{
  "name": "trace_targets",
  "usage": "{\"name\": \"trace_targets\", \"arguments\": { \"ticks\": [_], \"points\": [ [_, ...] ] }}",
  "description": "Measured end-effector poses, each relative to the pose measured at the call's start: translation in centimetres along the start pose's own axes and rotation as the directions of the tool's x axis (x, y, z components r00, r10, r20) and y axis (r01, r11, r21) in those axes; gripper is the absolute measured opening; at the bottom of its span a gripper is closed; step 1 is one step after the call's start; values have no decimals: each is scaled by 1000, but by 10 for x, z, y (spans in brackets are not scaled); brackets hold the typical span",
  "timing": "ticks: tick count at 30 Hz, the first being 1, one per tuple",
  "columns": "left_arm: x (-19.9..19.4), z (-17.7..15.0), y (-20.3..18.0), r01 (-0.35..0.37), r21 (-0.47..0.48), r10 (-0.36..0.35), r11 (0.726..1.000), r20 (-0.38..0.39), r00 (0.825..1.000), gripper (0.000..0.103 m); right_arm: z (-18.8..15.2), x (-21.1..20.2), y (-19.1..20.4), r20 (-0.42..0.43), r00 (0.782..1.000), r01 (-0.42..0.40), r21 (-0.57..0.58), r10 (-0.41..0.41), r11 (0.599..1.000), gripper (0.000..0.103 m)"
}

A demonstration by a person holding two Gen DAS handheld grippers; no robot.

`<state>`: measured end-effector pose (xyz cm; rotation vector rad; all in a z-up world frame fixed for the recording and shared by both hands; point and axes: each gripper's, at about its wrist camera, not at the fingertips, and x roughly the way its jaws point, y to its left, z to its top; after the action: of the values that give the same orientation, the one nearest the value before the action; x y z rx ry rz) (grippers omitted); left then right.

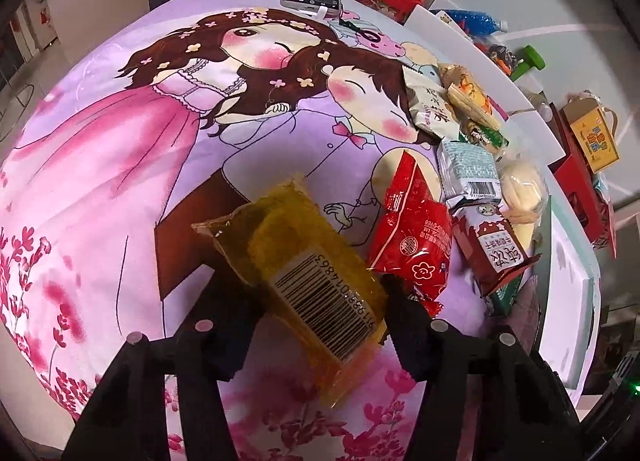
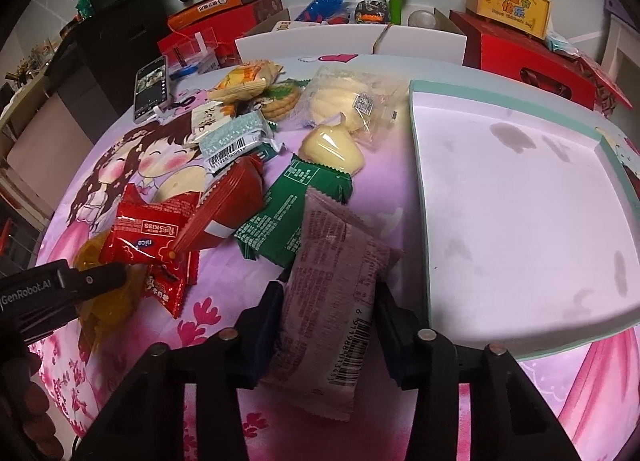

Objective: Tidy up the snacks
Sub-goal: 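Grasp the yellow bread bag with the left tool while the right tool grasps the pink pastry, then carry both packets over the white tray and lower them inside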

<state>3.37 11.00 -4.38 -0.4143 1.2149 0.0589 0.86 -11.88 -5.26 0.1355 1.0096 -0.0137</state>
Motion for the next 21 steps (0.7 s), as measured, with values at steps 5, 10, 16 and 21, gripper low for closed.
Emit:
{"name": "trace_targets", "arguments": {
  "ticks": [5,10,16,21],
  "points": [
    [-11,1,4,15,-6,-14,1000,32,999,60,1,-3,-1,8,1000,-6,5,6,1000,44],
    [-22,0,6,31,-8,-30,999,57,998,60,1,-10,-2,29,999,-14,8,14,1000,44],
    [-27,-1,4,40,3,-41,999,68,997,60,4,-21,-5,61,998,-17,21,16,1000,44],
    [-30,1,1,43,18,-44,999,78,996,60,6,-26,-7,71,997,-20,24,18,999,44]
  ]
}}
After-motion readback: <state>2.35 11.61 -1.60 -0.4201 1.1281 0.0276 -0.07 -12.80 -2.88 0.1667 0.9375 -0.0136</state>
